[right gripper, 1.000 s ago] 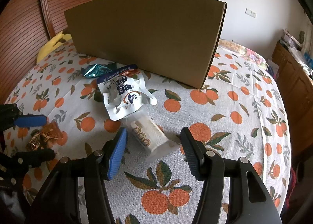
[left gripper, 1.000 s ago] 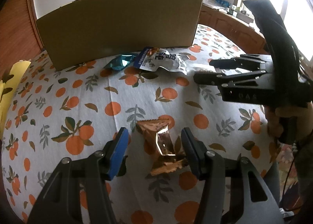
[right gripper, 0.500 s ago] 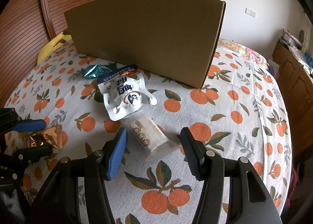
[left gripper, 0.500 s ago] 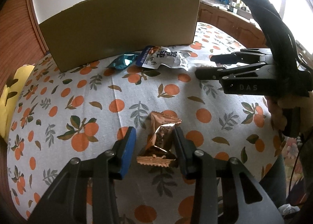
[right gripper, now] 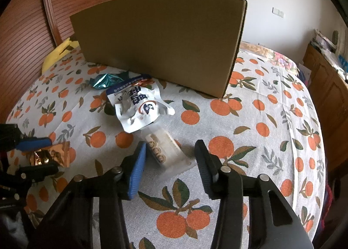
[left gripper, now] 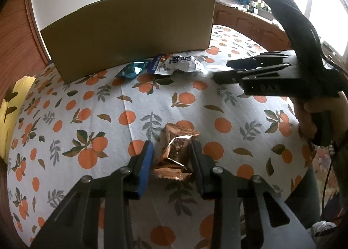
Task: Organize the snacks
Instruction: 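Grasp the white wrapped bar with right tool while left tool lifts the copper wrapper, then carry the copper wrapper and white bar over the cardboard box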
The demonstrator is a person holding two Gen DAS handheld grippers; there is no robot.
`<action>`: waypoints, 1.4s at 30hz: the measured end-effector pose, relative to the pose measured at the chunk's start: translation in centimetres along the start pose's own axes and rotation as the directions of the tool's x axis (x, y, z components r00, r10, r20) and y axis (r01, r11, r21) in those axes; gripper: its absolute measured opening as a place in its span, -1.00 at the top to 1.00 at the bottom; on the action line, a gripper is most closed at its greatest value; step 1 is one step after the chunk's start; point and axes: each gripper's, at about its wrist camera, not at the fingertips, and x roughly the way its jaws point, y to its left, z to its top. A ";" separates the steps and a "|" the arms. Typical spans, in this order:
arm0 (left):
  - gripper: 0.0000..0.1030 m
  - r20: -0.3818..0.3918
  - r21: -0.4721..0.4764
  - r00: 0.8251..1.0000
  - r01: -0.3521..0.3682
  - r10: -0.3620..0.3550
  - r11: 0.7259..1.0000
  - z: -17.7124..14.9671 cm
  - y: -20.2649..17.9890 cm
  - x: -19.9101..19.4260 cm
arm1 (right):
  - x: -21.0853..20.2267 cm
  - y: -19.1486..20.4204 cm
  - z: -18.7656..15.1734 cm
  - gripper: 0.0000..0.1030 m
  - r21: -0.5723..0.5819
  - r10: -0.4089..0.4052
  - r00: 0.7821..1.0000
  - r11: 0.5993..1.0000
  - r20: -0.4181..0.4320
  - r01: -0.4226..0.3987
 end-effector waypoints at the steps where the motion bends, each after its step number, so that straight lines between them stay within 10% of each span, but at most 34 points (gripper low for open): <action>1: 0.65 0.001 -0.006 1.000 0.003 -0.003 1.000 0.0 0.0 -0.1 | 0.0 -0.1 0.0 0.29 0.008 -0.007 1.000 1.000 0.001 0.007; 7: 0.65 0.003 -0.038 0.999 0.048 -0.048 0.998 -0.2 0.5 -0.7 | -0.4 -0.2 -0.1 0.61 0.008 -0.017 1.000 1.000 -0.003 0.017; 42: 0.65 0.157 -0.033 0.987 0.052 -0.047 0.998 4.1 3.5 -5.2 | -8.8 1.1 0.4 0.62 0.028 0.049 0.994 0.998 0.102 -0.052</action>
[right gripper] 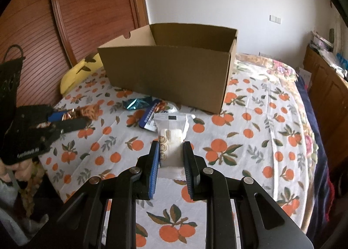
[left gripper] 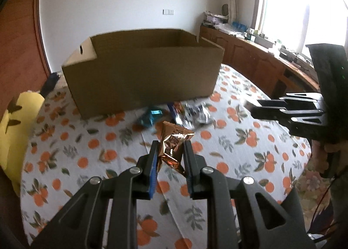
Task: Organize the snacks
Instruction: 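Carry the copper wrapper and white bar over the cardboard box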
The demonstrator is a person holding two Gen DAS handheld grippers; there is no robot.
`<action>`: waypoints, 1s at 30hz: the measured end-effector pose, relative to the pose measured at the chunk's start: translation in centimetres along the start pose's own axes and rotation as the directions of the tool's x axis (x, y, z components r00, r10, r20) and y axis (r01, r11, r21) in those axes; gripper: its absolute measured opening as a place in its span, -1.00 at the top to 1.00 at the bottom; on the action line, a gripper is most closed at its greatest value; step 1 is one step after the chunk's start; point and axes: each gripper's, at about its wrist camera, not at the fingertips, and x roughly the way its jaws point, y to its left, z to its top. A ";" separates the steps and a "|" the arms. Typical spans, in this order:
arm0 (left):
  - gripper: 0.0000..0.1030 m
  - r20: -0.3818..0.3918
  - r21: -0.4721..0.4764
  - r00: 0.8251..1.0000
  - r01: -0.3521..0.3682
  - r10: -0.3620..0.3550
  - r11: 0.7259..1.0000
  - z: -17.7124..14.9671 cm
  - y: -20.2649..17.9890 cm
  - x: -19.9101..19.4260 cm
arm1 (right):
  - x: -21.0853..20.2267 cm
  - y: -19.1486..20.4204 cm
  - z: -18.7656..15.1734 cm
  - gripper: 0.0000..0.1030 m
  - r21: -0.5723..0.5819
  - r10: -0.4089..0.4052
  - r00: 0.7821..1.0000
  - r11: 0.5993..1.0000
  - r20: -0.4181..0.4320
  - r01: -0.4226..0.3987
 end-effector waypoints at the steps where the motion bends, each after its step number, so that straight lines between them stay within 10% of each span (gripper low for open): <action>1: 0.65 0.006 0.001 1.000 0.000 0.000 1.000 0.5 0.2 -0.1 | -0.3 0.0 0.3 0.62 -0.006 -0.004 1.000 1.000 0.004 0.004; 30: 0.64 0.159 0.055 0.987 -0.007 -0.002 0.998 13.8 3.6 -1.0 | -3.0 1.4 10.6 0.62 -0.132 -0.039 0.995 0.990 0.096 0.052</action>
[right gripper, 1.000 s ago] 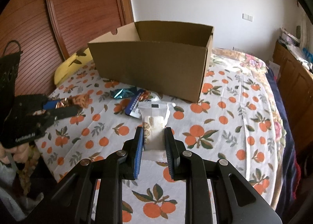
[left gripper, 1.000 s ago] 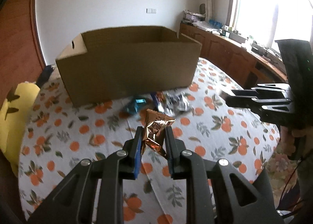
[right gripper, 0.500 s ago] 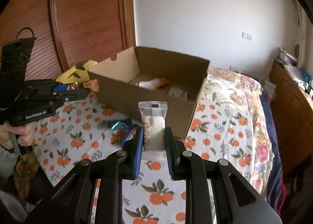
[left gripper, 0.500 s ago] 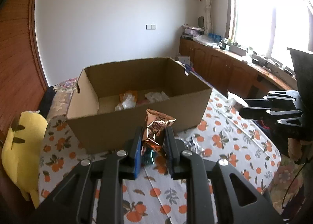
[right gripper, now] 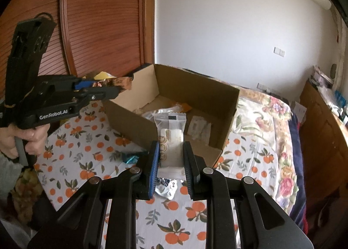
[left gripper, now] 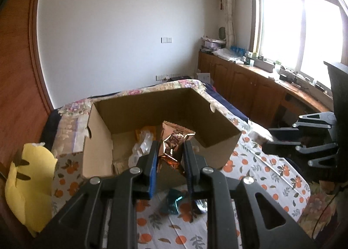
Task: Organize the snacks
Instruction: 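Carry the copper wrapper and white bar over the cardboard box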
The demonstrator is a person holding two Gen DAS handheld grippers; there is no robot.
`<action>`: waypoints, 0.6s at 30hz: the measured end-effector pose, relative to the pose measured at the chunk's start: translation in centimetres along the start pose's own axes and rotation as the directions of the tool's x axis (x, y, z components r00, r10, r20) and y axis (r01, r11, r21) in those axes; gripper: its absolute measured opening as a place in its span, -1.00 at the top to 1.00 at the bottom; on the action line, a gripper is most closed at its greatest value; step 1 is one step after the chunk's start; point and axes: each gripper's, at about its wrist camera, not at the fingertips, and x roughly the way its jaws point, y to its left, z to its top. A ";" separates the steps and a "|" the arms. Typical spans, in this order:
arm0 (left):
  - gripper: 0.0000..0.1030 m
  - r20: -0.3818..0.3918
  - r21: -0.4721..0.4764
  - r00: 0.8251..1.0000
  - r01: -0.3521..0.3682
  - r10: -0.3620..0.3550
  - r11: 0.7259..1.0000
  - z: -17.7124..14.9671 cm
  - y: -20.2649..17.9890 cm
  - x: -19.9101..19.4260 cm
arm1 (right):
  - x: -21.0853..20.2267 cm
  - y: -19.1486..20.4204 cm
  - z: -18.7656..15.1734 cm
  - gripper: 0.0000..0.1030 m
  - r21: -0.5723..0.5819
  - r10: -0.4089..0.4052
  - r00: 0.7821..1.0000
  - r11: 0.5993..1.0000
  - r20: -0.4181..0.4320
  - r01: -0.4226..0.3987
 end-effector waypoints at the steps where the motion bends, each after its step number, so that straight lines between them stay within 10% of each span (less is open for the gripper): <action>1: 0.64 0.003 0.004 1.000 -0.001 0.001 1.000 0.3 0.0 -0.1 | 0.0 0.1 0.3 0.62 -0.006 -0.003 1.000 1.000 -0.002 0.003; 18: 0.64 0.006 0.019 1.000 -0.024 0.024 1.000 2.2 1.4 1.0 | 2.3 -0.3 3.1 0.62 -0.040 -0.039 0.999 0.998 -0.015 0.038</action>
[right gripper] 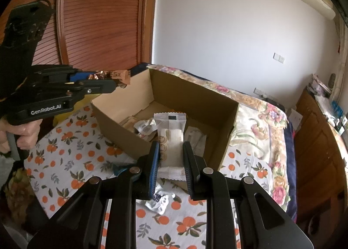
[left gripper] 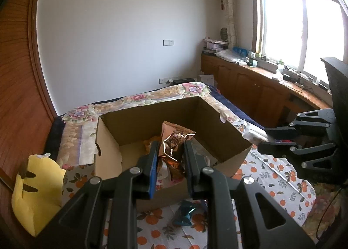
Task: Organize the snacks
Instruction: 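Carry the copper wrapper and white bar over the cardboard box, then open both tools to drop the snacks into the box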
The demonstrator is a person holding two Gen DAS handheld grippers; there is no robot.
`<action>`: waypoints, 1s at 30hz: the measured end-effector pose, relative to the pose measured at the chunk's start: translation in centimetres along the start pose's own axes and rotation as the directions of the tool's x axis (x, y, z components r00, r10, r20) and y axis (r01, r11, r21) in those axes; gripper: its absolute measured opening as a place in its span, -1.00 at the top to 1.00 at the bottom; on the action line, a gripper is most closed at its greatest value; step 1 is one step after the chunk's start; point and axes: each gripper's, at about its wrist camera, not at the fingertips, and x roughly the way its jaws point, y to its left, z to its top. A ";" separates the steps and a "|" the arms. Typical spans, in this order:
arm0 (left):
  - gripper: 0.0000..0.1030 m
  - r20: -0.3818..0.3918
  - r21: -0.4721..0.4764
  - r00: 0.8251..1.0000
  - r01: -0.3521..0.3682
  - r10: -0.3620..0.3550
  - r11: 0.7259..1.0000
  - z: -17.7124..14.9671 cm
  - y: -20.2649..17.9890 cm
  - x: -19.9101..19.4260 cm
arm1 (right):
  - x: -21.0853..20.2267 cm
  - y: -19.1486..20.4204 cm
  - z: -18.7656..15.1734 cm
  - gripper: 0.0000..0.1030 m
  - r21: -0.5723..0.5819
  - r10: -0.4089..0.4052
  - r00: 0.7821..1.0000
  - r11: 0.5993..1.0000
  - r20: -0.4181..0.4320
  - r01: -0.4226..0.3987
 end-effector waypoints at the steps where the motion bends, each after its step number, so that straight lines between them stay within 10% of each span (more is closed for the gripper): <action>1: 0.64 -0.002 -0.001 1.000 0.000 0.000 1.000 0.1 0.2 0.3 | 0.5 -0.2 0.2 0.62 0.003 -0.005 1.000 1.000 -0.003 0.005; 30: 0.55 -0.199 -0.069 0.979 0.026 -0.039 0.997 -2.8 4.0 11.6 | 14.5 -4.3 0.4 0.61 0.141 0.072 0.989 0.988 -0.126 -0.054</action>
